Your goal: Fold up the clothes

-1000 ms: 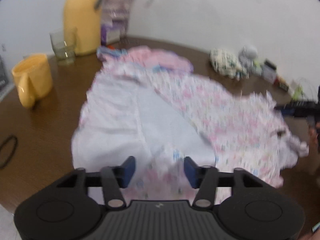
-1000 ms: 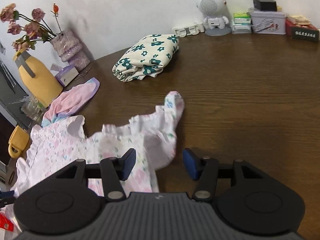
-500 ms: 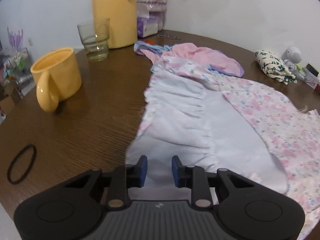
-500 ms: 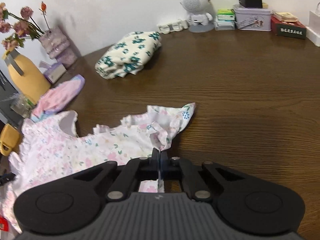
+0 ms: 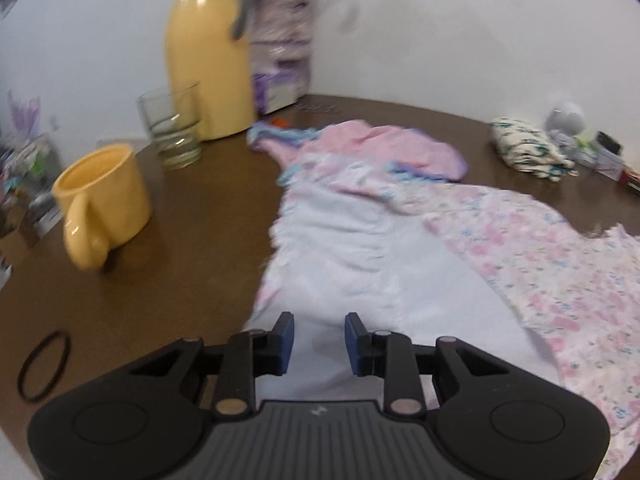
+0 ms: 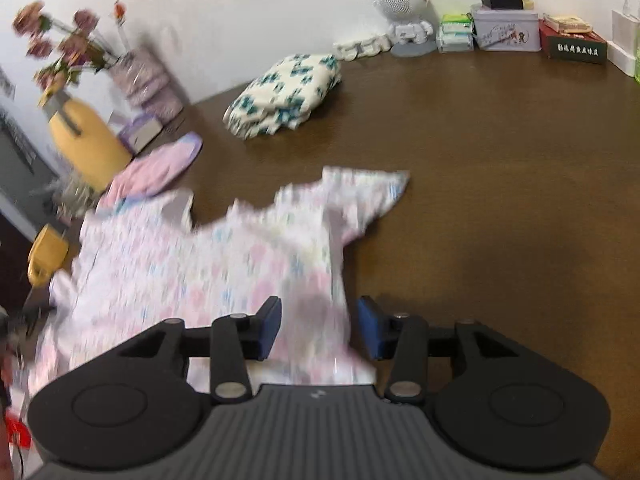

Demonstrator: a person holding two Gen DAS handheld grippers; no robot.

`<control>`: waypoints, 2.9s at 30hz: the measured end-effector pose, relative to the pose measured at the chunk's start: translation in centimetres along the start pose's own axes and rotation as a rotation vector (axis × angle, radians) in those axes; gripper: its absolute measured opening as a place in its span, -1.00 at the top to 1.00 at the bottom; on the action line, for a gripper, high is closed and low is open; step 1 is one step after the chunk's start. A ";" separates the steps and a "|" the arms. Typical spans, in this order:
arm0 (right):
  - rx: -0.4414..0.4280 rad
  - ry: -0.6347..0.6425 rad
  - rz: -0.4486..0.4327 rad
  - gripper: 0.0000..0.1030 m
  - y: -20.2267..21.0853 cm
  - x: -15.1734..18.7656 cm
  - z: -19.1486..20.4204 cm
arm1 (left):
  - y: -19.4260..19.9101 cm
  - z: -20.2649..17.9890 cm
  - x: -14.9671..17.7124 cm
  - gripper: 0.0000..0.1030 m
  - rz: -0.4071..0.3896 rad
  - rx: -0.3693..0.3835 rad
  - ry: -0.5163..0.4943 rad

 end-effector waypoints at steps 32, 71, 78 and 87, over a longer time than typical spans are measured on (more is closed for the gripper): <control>0.049 0.145 0.061 0.93 4.0 7.8 2.4 | -1.5 -1.5 1.2 0.51 0.022 -0.024 0.003; -0.248 0.212 0.164 0.57 -2.4 11.4 14.3 | 1.3 -13.8 1.5 0.99 0.117 0.543 -0.087; -0.259 0.191 0.165 0.58 -1.9 11.7 13.2 | 0.9 -11.8 -0.3 0.97 0.100 0.432 -0.090; -0.315 0.201 0.185 0.44 -0.4 12.3 13.4 | 4.0 -10.5 0.3 0.16 0.053 0.493 -0.055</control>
Point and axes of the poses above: each gripper's, at about its wrist camera, not at the fingertips, and y roughly against the way its jaws point, z to its left, x to its underside, the point moved 9 cm from there along -y, roughly the way its jaws point, and after that the axes turned 8 degrees about -y, right-handed, at the moved point
